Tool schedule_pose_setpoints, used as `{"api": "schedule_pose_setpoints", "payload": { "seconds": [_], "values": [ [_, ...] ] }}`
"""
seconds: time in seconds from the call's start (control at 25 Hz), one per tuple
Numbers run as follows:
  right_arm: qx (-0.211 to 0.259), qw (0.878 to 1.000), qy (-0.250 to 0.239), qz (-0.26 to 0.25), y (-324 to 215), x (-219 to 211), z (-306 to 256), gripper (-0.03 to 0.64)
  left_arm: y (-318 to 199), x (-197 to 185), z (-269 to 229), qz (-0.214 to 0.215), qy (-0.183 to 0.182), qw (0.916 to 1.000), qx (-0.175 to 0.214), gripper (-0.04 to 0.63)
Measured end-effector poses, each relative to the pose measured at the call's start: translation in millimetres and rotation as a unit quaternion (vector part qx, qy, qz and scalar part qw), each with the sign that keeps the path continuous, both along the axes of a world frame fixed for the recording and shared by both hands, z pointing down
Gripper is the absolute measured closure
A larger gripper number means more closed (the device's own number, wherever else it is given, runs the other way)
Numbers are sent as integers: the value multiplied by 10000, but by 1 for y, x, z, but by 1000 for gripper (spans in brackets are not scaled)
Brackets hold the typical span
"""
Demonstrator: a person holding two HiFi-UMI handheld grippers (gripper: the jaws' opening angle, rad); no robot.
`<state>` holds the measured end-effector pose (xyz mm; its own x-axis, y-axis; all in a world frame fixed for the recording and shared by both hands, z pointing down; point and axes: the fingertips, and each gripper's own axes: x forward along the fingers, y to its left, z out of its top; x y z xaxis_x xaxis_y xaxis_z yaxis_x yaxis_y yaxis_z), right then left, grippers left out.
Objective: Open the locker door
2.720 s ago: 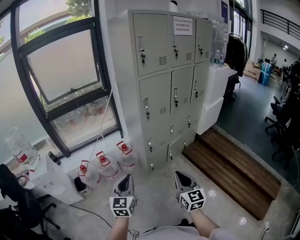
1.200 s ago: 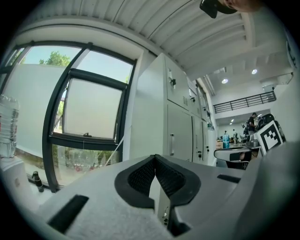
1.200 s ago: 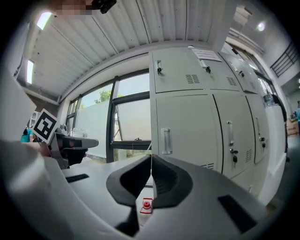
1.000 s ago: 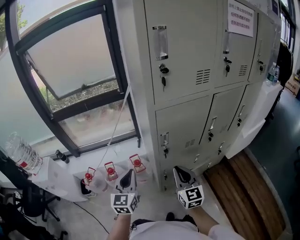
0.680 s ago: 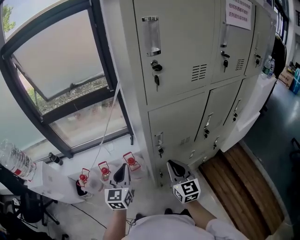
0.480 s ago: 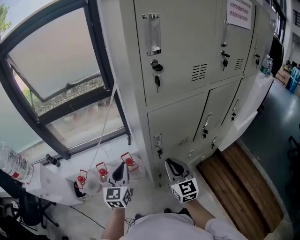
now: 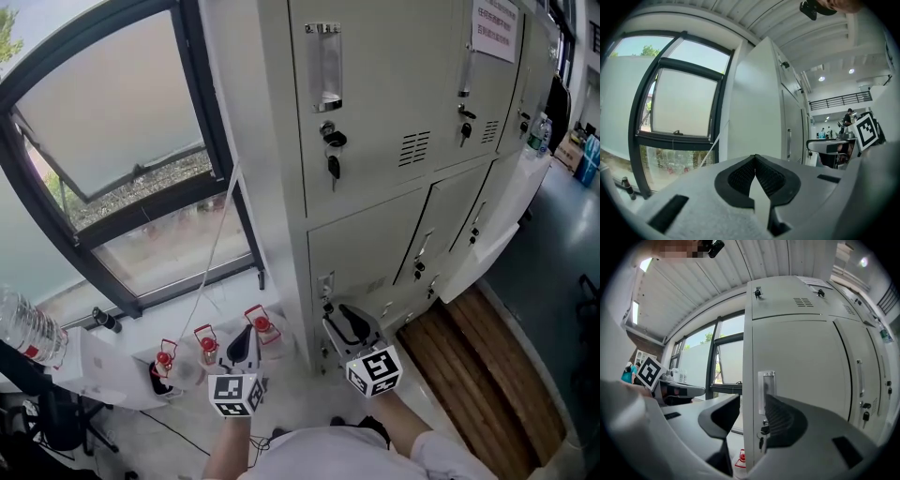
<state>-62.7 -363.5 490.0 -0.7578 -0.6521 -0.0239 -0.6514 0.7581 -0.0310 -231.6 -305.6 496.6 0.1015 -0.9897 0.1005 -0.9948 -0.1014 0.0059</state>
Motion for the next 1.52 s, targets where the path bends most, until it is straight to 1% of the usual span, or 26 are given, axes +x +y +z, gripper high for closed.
{"api": "schedule_pose_setpoints", "payload": {
  "seconds": [0.08, 0.2, 0.4, 0.68, 0.96, 1.52],
  "values": [
    [-7, 10000, 23, -70, -7, -6, -1, 474, 1, -5, 1, -61, 6, 10000, -12, 593],
    [105, 9999, 76, -97, -20, -13, -4, 473, 4, -13, 4, -185, 3, 9998, -35, 592],
    [165, 9997, 96, -163, -42, -27, -9, 473, 8, -34, 4, -456, 5, 9989, -50, 594],
    [189, 9992, 115, -330, -51, -46, -8, 473, 9, -51, 9, -693, 37, 9975, -98, 593],
    [148, 9991, 102, -384, -51, -49, -8, 472, 3, -52, 12, -654, 60, 9977, -143, 593],
    [60, 9998, 129, -147, -36, -34, -8, 472, 0, -42, 11, -363, 96, 9992, -117, 593]
  ]
}}
